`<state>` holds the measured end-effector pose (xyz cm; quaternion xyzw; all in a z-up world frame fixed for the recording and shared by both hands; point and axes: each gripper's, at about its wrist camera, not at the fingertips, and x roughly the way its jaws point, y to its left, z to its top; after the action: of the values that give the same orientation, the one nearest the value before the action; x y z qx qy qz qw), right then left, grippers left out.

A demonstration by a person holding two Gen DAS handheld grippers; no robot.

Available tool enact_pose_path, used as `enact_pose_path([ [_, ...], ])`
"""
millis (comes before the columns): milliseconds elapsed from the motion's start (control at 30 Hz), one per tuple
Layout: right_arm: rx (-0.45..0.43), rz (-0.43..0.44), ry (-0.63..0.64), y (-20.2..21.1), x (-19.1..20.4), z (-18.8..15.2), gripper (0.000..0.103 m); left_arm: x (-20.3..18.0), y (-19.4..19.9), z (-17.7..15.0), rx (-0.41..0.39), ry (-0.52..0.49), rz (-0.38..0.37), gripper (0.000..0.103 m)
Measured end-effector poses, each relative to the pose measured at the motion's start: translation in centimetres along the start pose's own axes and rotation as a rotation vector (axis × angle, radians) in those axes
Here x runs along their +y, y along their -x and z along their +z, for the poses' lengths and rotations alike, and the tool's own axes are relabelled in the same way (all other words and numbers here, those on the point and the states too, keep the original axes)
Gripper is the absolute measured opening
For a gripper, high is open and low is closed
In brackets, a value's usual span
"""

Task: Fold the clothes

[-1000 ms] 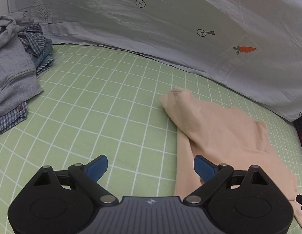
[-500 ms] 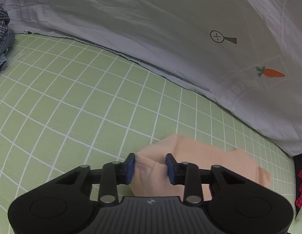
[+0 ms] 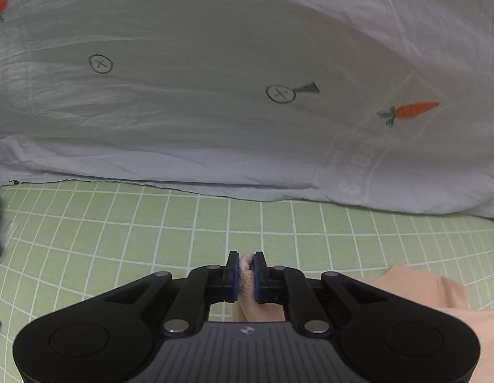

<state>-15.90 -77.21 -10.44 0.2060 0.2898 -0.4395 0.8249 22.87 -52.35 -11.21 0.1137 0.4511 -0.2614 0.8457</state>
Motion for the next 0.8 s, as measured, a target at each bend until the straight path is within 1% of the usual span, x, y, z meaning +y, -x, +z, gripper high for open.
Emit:
enact_pose_path([
  [67,0.043,-0.014,-0.027,-1.5,-0.3,-0.5,0.003,-0.6,-1.8,0.1,0.041,-0.001,-0.011,0.017],
  [100,0.060,-0.019,-0.048,-2.1,-0.4,-0.9,0.003,-0.6,-1.9,0.1,0.035,0.010,-0.011,0.024],
  [133,0.066,-0.024,-0.056,-2.3,-0.4,-1.1,0.003,-0.4,-1.8,0.2,0.027,0.022,-0.010,0.034],
  [167,0.070,-0.029,-0.060,-2.5,-0.3,-1.3,0.003,-0.2,-1.4,0.5,0.008,0.036,-0.014,0.040],
  [233,0.074,-0.038,-0.064,-2.7,-0.3,-1.6,0.003,1.2,-0.1,0.2,-0.037,0.094,-0.019,0.070],
  [267,0.075,-0.041,-0.063,-2.7,-0.3,-1.7,0.003,2.0,0.5,-0.1,-0.052,0.131,-0.023,0.075],
  [300,0.076,-0.044,-0.062,-2.8,-0.4,-1.8,0.003,2.8,1.1,-0.4,-0.066,0.169,-0.028,0.077],
  [333,0.073,-0.044,-0.063,-2.7,-0.3,-1.7,0.003,3.6,1.7,-0.6,-0.080,0.207,-0.032,0.077],
  [400,0.063,-0.044,-0.068,-2.3,-0.2,-1.5,0.003,4.6,1.9,-1.3,-0.056,0.249,-0.038,0.078],
  [433,0.059,-0.044,-0.071,-2.2,-0.2,-1.4,0.003,4.8,1.8,-1.8,-0.039,0.251,-0.031,0.078],
  [533,0.031,-0.035,-0.082,-0.9,-0.1,-0.7,0.003,3.8,0.8,-3.3,0.018,0.189,-0.006,0.078],
  [600,0.001,-0.028,-0.085,0.5,-0.1,0.0,0.003,2.8,0.0,-3.9,0.035,0.153,0.021,0.078],
  [767,0.021,-0.109,-0.035,0.9,-1.0,-0.2,0.003,0.6,-2.0,-5.0,0.077,0.072,0.094,0.078],
  [800,0.026,-0.126,-0.025,1.0,-1.1,-0.2,0.003,0.5,-2.3,-5.1,0.077,0.066,0.097,0.078],
])
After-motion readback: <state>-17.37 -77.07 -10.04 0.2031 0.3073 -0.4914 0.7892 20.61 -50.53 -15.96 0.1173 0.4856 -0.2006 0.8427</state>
